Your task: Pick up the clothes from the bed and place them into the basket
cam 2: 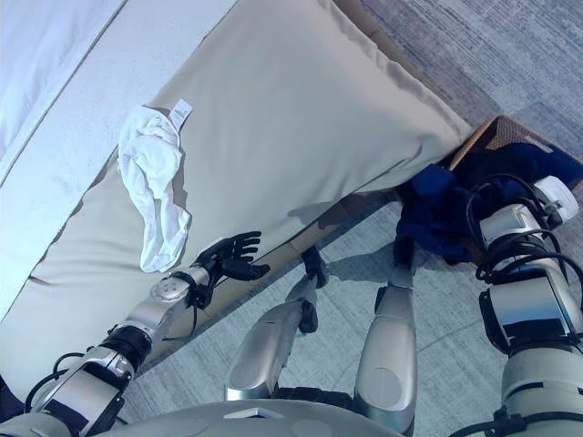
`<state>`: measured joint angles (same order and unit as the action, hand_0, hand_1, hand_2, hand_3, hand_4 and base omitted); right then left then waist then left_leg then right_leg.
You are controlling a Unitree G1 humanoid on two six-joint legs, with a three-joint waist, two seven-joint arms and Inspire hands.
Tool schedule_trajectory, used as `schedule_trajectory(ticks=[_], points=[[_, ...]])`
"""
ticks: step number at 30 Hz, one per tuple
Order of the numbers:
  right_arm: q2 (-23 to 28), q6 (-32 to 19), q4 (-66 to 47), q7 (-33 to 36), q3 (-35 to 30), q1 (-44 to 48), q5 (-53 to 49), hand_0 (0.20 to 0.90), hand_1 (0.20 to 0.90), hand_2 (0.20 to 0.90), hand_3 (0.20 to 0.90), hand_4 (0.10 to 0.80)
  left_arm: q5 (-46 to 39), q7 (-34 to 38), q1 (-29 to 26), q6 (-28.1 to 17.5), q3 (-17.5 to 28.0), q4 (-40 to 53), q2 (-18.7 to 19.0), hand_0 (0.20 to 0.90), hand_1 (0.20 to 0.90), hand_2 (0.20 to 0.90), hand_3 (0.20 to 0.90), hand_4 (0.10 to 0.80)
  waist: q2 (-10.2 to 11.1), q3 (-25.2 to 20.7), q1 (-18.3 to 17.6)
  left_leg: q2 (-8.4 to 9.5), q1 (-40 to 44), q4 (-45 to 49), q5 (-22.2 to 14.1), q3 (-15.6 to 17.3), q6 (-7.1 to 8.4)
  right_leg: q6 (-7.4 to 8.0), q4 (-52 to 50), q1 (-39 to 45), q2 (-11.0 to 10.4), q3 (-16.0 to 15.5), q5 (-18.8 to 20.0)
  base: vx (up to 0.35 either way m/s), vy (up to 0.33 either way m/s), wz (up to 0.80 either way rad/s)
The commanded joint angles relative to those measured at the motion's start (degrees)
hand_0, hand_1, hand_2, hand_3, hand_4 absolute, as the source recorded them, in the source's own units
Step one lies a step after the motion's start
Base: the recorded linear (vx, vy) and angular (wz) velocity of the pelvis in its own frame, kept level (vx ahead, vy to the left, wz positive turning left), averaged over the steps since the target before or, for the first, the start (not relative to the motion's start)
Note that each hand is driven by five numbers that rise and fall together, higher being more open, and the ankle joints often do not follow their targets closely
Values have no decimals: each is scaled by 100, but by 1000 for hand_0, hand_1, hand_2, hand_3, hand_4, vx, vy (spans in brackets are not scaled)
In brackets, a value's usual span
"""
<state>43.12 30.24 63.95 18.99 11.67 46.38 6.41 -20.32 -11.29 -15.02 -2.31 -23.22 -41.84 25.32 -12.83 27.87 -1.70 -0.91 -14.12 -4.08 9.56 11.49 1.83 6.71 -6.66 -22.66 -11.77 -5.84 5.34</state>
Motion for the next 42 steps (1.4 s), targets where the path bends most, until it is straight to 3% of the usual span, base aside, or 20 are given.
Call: schedule_trajectory(ticks=[1,3,4,9,13,15,20,26,30,31,33,35,36,38,42], points=[[1149,-343,-528,1146,-57,-153,-121,900,900,900,900,800,-25,6,238,-38,189,-21,162,900,900,900,900,800,50,29,-118,94,-86,850,-855,-1,-63,-506,-658,100,488,-413,-759,106,89,7],[1170,-349,-768,1335,-221,-349,-103,900,900,900,900,800,-41,43,324,-34,229,-62,125,900,900,900,900,800,134,-43,-124,93,58,836,-1006,-41,-29,-445,-636,250,498,-368,-886,97,88,16],[1185,-260,-989,1340,-400,-599,-47,900,900,900,900,800,-50,63,387,-22,297,-103,101,900,900,900,900,800,230,-77,-117,79,54,860,-939,17,-76,-473,-540,309,499,-412,-724,47,113,17],[1303,589,-635,-220,-551,-1229,565,900,900,900,900,800,13,32,517,146,520,-218,241,900,900,900,900,800,689,-347,85,96,355,682,-962,-57,-144,-370,-188,819,501,-494,-578,101,63,19],[1342,479,-116,-134,-737,-1519,512,900,900,900,900,800,165,-51,655,193,697,-375,375,900,900,900,900,800,947,-557,318,112,651,433,-934,-146,-216,-246,27,1205,500,-611,-482,140,15,35],[1290,573,-29,-50,-879,-1655,522,900,900,900,900,800,214,-45,759,146,765,-516,371,900,900,900,900,800,1012,-632,400,122,746,345,-925,-185,-240,-195,85,1316,482,-652,-446,130,99,20],[1312,223,-121,365,-1188,-1956,446,900,900,900,900,800,247,-25,1009,246,1027,-740,360,900,900,900,900,800,1098,-805,513,170,917,267,-960,-250,-309,-96,220,1528,421,-714,-356,127,142,19],[1159,354,43,-515,-1176,-2125,944,900,900,900,900,800,357,-1,1130,367,1368,-1126,353,900,900,900,900,800,1251,-969,703,243,904,470,-1103,-311,-427,-34,253,1705,347,-784,-352,85,67,12],[1115,-496,202,-195,-1063,-2158,955,900,900,900,900,800,419,-81,1212,446,1427,-1147,375,900,900,900,900,800,1283,-1056,853,269,961,521,-1128,-452,-469,-20,240,1879,310,-919,-380,116,47,18],[1055,-1194,-142,-25,-969,-2104,1068,900,900,900,900,800,421,-48,1296,434,1409,-1090,281,900,900,900,900,800,1272,-1089,899,303,981,551,-1141,-556,-481,-27,212,1931,299,-933,-414,111,151,25],[950,-1189,-1514,-144,-869,-2147,1172,900,900,900,900,800,315,18,1451,412,1429,-906,169,900,900,900,900,800,1248,-1073,887,335,941,599,-1148,-632,-484,-50,117,1900,272,-926,-476,26,186,9],[848,-1542,-2743,-567,-702,-2187,1617,900,900,900,900,800,213,68,1473,359,1438,-791,11,900,900,900,900,800,1227,-987,878,392,824,686,-1152,-721,-508,-94,-49,1783,239,-924,-548,-57,207,3],[822,-1454,-3020,-658,-663,-2172,1614,900,900,900,900,800,189,93,1456,341,1406,-769,-32,900,900,900,900,800,1221,-952,882,403,781,721,-1150,-742,-513,-106,-100,1745,229,-933,-565,-65,205,11],[694,-1926,-3322,-811,-469,-2013,1646,900,900,900,900,800,75,146,1372,246,1299,-782,-180,900,900,900,900,800,1212,-822,934,455,620,928,-1177,-828,-536,-174,-279,1648,185,-981,-651,-49,188,25],[580,-2291,-3228,-923,63,-1391,2011,900,900,900,900,800,41,187,1216,-10,1074,-875,-351,900,900,900,900,800,1186,-571,1130,529,271,1416,-1258,-965,-568,-290,-613,1526,84,-1106,-776,-51,136,38]])
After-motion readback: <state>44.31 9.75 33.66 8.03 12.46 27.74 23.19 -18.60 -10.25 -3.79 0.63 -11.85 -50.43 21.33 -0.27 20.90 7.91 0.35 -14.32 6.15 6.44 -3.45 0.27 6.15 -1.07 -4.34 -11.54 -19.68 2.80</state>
